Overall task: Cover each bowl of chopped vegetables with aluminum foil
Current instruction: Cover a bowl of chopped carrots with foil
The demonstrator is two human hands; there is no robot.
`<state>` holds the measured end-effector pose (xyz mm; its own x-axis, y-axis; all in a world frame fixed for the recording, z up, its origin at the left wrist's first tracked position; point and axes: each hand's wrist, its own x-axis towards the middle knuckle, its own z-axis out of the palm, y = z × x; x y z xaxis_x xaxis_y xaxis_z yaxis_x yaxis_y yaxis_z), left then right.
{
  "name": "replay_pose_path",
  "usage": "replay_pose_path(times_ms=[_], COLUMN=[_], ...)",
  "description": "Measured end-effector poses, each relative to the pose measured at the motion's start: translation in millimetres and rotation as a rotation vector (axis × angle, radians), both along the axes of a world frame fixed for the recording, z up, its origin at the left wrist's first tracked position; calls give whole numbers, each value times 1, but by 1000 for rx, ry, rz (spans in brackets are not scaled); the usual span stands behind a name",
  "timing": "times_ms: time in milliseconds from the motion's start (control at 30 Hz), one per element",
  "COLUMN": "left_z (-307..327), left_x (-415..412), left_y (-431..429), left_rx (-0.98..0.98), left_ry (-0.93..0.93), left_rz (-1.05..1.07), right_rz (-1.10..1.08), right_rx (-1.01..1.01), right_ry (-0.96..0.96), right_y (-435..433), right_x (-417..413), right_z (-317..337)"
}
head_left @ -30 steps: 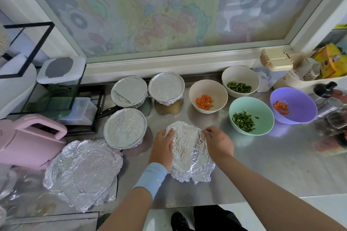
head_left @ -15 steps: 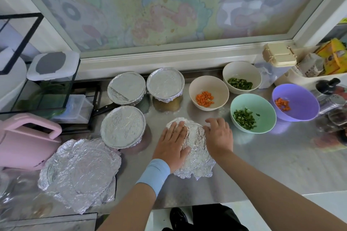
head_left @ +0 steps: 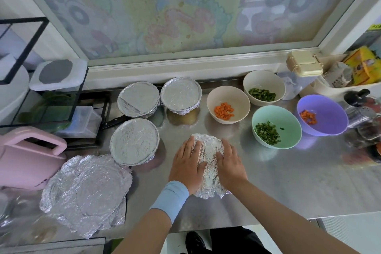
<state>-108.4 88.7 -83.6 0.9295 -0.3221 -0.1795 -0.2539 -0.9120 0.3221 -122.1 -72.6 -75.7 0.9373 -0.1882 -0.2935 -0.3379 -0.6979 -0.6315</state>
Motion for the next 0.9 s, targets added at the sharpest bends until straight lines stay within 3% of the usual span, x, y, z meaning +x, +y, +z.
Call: replay_pose_path(times_ms=[133, 233, 300, 667, 733, 833, 900], left_z=[7, 6, -1, -2, -1, -1, -2], left_x=[15, 28, 32, 24, 21, 19, 17], left_y=[2, -1, -3, -2, -4, -5, -5], left_rx=[-36, 63, 49, -69, -65, -70, -73], left_ry=[-31, -142, -122, -115, -121, -120, -125], left_rz=[23, -112, -179, -46, -30, 7, 47], right_rz=[4, -5, -7, 61, 102, 156, 142], right_rx=[18, 21, 21, 104, 7, -297, -356], right_ry=[-33, -43, -48, -59, -62, -51, -58], right_y=[-2, -2, -3, -11, -11, -5, 7], right_x=[1, 2, 2, 6, 7, 5, -3], right_z=[-1, -3, -4, -9, -7, 1, 8])
